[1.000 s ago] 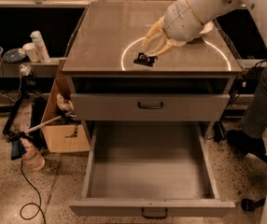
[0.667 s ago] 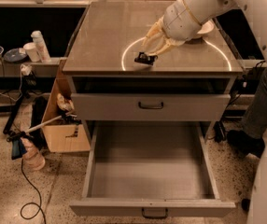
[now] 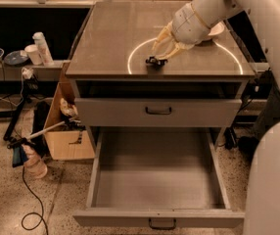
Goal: Pick rxbar chocolate from middle drawer and place on counter
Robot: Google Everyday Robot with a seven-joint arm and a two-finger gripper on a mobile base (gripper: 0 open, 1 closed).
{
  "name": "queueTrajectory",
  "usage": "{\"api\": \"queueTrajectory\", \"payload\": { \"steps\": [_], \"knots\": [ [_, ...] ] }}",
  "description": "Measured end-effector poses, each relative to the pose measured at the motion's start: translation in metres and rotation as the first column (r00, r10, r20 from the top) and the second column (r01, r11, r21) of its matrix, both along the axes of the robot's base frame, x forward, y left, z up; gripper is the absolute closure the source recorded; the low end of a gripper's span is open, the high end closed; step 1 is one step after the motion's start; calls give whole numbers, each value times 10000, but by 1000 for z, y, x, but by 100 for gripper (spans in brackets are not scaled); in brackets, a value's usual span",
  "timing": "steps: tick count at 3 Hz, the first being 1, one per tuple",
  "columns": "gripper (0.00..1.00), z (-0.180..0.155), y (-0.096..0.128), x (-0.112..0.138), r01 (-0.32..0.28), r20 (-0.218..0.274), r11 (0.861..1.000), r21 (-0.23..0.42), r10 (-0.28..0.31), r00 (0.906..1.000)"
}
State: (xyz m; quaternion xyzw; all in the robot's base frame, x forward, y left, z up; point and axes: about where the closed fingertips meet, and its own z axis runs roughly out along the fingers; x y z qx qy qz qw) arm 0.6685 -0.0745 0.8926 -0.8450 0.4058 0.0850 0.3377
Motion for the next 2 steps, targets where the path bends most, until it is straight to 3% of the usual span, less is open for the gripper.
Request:
{"api": "queueTrajectory", "payload": {
  "steps": [2],
  "knots": [
    [100,-18,-4,18,0,-144,9996,-265,-4,9999]
  ]
}}
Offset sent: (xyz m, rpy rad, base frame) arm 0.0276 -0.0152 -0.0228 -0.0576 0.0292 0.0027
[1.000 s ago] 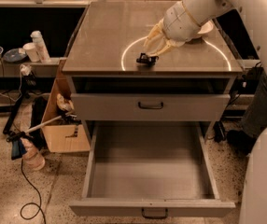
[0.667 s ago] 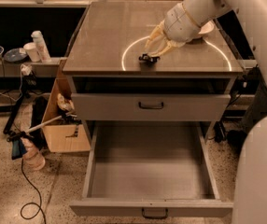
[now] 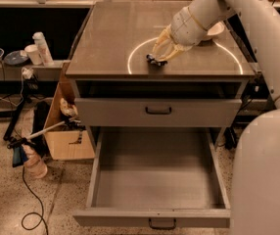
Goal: Pick rxbar chocolate from middle drawer and place on counter
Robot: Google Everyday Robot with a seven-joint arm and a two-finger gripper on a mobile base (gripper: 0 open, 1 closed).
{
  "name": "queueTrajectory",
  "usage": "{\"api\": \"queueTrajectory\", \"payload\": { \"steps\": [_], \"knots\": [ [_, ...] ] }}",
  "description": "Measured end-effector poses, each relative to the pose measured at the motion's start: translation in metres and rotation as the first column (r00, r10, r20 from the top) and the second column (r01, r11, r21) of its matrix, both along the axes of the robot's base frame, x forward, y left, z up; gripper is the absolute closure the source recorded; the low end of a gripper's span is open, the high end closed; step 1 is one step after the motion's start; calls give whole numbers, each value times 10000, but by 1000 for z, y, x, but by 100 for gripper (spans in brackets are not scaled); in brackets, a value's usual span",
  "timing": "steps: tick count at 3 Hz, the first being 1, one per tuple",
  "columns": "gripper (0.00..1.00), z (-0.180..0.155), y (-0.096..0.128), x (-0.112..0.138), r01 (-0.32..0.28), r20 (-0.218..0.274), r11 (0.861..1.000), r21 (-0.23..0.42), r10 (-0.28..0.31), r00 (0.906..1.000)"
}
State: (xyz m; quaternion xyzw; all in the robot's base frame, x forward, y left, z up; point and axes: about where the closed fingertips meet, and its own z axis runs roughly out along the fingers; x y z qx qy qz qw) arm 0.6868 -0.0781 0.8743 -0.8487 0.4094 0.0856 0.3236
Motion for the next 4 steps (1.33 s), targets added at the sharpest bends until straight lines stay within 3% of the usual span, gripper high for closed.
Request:
{"api": "queueTrajectory", "payload": {
  "steps": [3,4],
  "knots": [
    [100,-24,-6,20,180,-299,9994,-286,-188,9994],
    [84,-24,-6,21,186,-305,9994,-286,-195,9993]
  ]
}}
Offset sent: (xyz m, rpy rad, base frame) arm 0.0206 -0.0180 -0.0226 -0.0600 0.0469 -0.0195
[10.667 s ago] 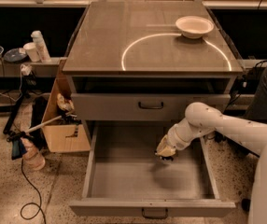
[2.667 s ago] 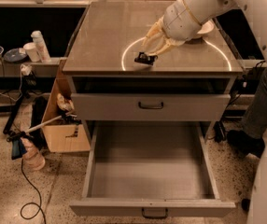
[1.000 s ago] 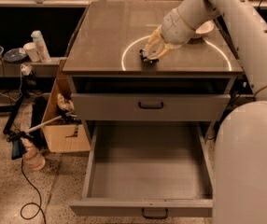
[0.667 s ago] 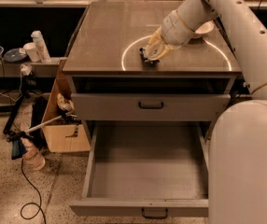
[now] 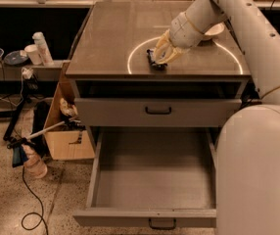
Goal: Pick rxbar chocolate from middle drawer and place on counter
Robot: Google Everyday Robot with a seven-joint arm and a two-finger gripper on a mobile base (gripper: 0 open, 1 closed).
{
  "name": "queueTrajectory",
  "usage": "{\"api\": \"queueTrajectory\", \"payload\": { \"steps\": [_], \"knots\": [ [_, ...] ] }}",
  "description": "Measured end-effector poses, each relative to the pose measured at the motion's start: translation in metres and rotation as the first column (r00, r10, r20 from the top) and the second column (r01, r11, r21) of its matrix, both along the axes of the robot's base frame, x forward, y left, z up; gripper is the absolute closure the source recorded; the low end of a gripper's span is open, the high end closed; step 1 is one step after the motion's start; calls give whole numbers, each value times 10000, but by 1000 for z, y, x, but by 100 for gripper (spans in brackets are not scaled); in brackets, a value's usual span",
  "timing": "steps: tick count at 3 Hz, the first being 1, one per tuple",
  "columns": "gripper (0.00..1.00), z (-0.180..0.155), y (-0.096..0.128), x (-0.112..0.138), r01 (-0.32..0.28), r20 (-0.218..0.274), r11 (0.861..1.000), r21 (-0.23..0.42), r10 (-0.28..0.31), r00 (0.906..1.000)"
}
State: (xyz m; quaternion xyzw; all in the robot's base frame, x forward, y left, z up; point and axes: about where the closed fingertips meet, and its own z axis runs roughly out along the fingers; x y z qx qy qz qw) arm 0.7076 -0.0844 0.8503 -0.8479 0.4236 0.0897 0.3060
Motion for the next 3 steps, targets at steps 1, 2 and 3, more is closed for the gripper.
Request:
{"api": "queueTrajectory", "payload": {
  "steps": [1,2,3],
  "knots": [
    [60,-1,2,3,36,25,10000,66,-36,10000],
    [37,11,8,8,10,196,10000,44,-11,9998],
    [14,28,16,20,1,563,10000,85,-6,9984]
  ]
}}
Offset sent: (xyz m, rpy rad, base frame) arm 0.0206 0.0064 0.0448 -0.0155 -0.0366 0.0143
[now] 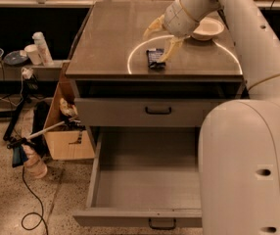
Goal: Pick rxbar chocolate from middle drawer and place on counter
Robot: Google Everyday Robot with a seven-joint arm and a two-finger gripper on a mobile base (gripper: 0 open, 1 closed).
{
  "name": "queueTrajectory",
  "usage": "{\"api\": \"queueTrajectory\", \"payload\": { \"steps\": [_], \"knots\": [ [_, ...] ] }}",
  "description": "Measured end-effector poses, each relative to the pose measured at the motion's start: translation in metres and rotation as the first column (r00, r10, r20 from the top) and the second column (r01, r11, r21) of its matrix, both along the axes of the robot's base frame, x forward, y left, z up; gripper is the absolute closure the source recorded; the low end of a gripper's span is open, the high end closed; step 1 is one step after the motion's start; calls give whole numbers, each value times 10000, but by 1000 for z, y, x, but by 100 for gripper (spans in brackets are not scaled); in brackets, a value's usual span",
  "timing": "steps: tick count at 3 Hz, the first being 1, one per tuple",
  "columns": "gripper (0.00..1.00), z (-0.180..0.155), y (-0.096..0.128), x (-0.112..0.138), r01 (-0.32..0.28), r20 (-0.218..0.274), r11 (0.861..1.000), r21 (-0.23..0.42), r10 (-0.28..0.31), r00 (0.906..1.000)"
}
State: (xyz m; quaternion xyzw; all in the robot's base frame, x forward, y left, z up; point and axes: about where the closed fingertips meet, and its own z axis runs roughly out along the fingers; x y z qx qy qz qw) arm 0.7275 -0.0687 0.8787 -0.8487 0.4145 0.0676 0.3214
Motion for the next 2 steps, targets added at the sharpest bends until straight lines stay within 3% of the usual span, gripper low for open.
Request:
{"api": "queueTrajectory", "payload": {
  "steps": [1,2],
  "knots": [
    [0,18,11,16,104,510,9999,110,-110,9986],
    [0,18,11,16,104,510,9999,110,-110,9986]
  ]
}}
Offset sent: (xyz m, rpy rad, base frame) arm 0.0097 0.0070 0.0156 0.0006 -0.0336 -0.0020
